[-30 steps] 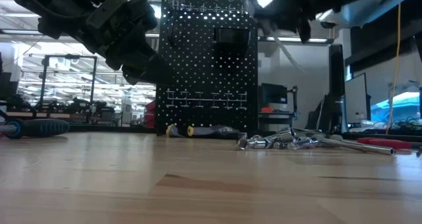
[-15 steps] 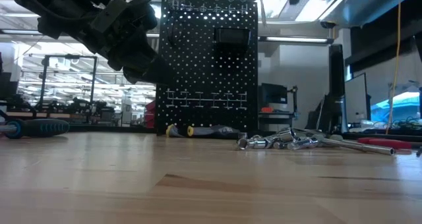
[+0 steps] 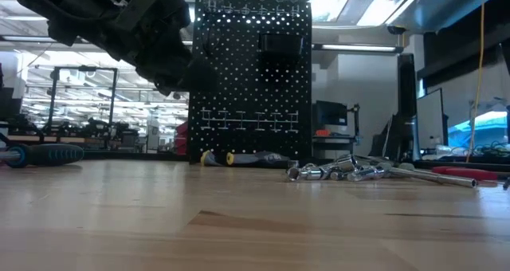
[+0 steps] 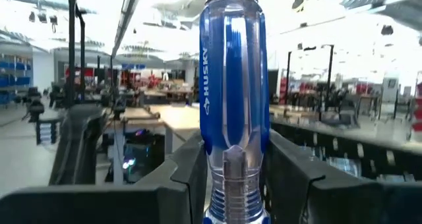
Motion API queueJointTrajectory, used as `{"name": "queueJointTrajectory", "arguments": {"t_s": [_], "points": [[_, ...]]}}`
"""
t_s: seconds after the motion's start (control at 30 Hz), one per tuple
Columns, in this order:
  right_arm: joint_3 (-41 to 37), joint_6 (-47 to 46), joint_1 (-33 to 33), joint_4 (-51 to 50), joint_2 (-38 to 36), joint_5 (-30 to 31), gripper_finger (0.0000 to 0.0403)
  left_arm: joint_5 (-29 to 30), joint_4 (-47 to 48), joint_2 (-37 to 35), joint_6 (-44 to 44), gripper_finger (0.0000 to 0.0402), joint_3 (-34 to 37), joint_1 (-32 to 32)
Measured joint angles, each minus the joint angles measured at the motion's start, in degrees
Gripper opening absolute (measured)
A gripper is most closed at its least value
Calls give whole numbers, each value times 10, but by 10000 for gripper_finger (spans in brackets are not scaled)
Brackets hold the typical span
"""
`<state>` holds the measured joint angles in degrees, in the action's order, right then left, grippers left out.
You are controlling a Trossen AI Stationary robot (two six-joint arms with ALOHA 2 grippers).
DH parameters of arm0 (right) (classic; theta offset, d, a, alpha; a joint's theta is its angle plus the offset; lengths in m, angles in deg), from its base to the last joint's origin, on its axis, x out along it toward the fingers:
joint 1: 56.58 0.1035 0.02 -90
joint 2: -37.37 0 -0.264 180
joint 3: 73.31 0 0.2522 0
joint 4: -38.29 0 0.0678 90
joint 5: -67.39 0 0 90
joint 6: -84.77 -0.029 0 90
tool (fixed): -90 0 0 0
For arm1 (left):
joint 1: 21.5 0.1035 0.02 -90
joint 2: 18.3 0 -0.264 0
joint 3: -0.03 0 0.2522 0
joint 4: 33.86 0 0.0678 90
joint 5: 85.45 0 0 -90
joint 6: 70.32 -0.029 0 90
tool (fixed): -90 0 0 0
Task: Hang tools onto peg board
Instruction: Hang the blue screwdriver on the pegboard
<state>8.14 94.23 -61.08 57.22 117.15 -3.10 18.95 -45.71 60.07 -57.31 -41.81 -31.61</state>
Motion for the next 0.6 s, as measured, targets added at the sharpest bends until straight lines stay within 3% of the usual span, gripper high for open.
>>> {"name": "queueJointTrajectory", "arguments": {"t_s": [0.6], "points": [[312,1,-82,-59,210,-102,122,0,7,0,-12,168,0,0]]}}
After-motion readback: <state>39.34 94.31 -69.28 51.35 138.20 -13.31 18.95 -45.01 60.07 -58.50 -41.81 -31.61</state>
